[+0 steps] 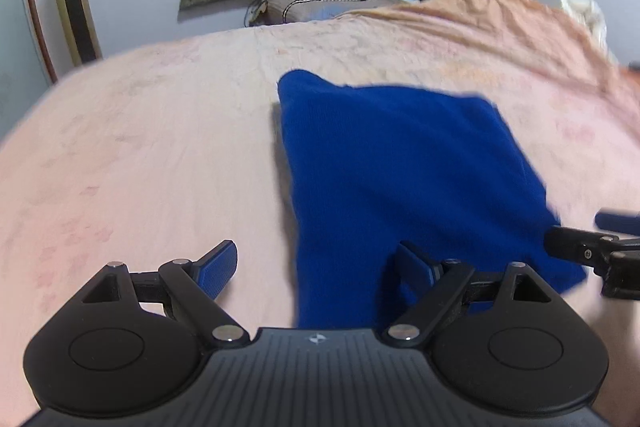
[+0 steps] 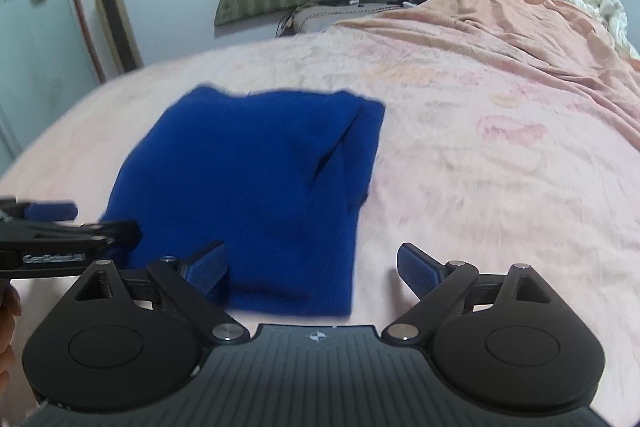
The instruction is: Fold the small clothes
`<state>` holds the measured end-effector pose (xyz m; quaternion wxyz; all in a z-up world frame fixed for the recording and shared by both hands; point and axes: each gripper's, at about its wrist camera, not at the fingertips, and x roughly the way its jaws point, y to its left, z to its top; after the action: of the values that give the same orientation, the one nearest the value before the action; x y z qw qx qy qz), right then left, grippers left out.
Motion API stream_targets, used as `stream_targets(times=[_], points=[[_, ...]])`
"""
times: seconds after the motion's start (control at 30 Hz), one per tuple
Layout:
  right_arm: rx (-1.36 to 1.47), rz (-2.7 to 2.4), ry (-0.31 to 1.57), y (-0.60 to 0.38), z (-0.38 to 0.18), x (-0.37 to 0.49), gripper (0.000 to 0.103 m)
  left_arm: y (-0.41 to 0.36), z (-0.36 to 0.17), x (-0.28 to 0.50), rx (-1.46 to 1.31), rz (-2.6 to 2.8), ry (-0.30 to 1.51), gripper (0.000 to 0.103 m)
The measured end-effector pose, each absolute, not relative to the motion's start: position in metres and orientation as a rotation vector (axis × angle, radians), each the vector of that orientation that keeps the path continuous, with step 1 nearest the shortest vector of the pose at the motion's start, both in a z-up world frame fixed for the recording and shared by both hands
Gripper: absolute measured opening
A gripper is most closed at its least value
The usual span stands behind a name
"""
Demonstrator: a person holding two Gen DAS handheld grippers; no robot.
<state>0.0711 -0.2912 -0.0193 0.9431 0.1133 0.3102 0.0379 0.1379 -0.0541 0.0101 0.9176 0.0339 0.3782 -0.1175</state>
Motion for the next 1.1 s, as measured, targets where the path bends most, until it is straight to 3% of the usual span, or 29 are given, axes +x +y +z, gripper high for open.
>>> stream_targets(times=[0.3,0.63,0.67,0.73,0.77,0.8,0.9,1.1], points=[[0.45,0.227,0.674,-0.335,-0.041,0.157,0.099,-0.013,-0.017,0.236,-0.303,-0.474,0.927,0.087],[0.559,0.463,0.683,-0.326,-0.046,0.231,0.08,-0.031,-0.036,0.294,-0.467,-0.679,0.929,0.087],[0.57,0.463,0.682,-0.327,-0.046,0.238,0.075,-0.034,-0.038,0.299,-0.472,-0.681,0.92,0.085],[0.585,0.456,0.696,-0.325,-0.047,0.252,0.057,-0.037,-0.037,0.305,-0.468,-0.665,0.908,0.061],[0.588,0.452,0.709,-0.326,-0.048,0.257,0.042,-0.038,-0.036,0.307,-0.451,-0.654,0.905,0.046],[0.59,0.449,0.718,-0.326,-0.049,0.26,0.031,-0.038,-0.034,0.308,-0.434,-0.658,0.896,0.04],[0.501,0.436,0.687,-0.316,-0.039,0.249,0.024,-0.047,-0.024,0.295,-0.326,-0.656,0.826,0.034],[0.443,0.465,0.558,-0.305,-0.001,0.223,0.023,-0.048,0.009,0.264,-0.219,-0.618,0.703,0.033]])
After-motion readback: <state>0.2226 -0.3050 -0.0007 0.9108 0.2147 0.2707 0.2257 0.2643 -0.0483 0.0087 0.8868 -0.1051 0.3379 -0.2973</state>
